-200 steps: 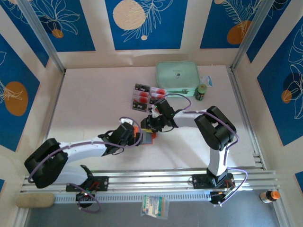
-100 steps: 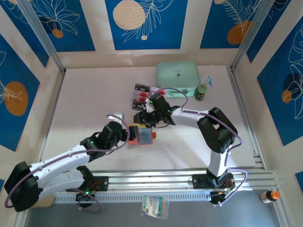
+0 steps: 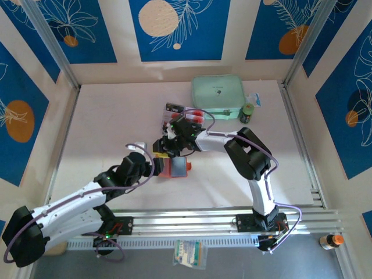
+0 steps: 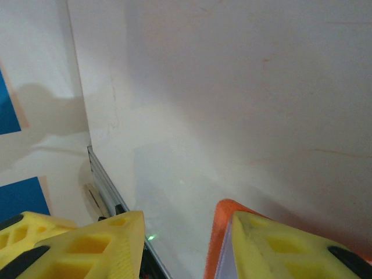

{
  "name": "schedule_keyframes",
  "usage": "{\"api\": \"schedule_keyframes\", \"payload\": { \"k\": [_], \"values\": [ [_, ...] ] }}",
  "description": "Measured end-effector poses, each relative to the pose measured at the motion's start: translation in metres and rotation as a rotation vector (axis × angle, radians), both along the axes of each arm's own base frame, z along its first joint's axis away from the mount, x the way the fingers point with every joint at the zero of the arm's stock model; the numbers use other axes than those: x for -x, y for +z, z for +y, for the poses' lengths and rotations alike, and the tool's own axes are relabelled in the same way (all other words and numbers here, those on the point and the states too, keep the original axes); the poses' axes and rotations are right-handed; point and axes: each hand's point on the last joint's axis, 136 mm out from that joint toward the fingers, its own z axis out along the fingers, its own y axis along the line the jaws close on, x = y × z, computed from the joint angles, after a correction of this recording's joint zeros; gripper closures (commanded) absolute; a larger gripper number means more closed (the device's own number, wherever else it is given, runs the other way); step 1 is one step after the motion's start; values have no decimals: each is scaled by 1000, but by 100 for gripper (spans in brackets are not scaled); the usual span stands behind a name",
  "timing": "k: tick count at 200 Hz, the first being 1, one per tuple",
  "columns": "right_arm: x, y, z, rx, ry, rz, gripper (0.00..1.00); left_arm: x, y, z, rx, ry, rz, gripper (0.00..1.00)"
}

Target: Put the credit cards into the card holder

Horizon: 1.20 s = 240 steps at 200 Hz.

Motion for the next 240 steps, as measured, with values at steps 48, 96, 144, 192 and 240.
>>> {"api": "schedule_keyframes", "payload": {
  "k": [48, 96, 144, 192, 240],
  "values": [
    [0, -7, 0, 11, -5, 17, 57, 1, -22, 0, -49, -11, 63, 0],
    [-2, -3, 2, 5, -4, 11, 57, 2, -50, -2, -108, -21, 136, 0],
    [-3, 15, -8, -5, -17, -10, 57, 1, -67, 2, -157, -4, 173, 0],
    [-4, 47, -60, 63, -74, -106, 60, 2, -80, 12, -199, 47, 209, 0],
    [7, 9, -132, 343, -123, -126, 65, 3, -84, 19, -232, 75, 233, 0]
  ]
}}
